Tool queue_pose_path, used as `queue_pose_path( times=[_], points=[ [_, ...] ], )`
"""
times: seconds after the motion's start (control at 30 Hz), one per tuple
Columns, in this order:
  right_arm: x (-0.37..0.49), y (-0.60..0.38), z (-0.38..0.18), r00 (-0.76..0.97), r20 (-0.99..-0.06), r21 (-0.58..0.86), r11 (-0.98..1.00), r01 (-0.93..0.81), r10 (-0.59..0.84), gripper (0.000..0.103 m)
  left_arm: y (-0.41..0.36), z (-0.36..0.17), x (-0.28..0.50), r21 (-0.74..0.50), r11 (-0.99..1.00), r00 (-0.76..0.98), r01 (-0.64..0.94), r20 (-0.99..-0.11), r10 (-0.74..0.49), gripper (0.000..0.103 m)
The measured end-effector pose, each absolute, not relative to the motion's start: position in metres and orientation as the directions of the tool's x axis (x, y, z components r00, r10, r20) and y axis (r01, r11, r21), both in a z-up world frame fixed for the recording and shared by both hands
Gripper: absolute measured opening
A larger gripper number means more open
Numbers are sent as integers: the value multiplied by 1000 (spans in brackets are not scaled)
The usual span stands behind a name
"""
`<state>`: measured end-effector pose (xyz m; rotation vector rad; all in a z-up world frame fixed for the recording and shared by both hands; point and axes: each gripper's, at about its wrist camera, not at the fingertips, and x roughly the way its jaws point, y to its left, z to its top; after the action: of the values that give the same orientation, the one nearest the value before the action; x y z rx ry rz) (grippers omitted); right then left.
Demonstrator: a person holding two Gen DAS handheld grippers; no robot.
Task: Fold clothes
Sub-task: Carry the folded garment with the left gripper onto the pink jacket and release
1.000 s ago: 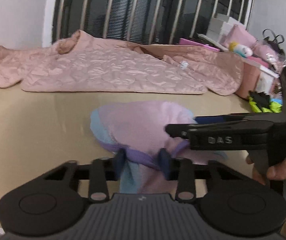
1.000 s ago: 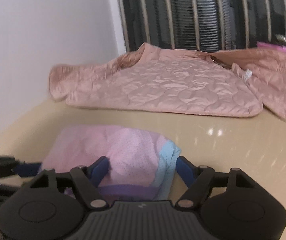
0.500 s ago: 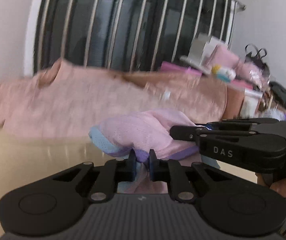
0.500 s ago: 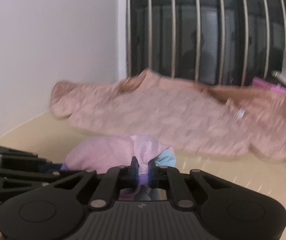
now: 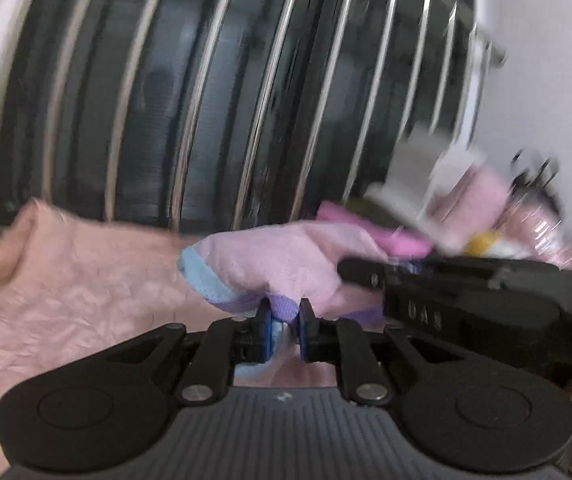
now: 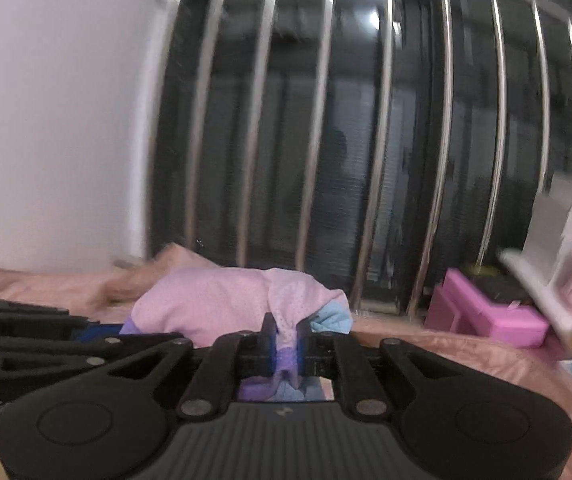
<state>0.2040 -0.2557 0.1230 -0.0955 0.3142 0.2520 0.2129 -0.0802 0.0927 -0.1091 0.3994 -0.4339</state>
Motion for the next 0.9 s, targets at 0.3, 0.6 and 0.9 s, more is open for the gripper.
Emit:
queue_pose_path(
  times=[0.3,0.6,0.9],
  points=[
    [293,-284,31,817,-536,156,976,-153,213,26,-68,22,255,-96,939,779,331,-534,-329,70],
    [274,-266,51,764,-601,141,972,-187,234,29,-55,66,219,-97,970,789,224,-566,-238,70],
    [145,-257,144,863,-451,60,973,-225,227,77,-40,147,106,-36,984,875,173,-453,-170,99]
  ],
)
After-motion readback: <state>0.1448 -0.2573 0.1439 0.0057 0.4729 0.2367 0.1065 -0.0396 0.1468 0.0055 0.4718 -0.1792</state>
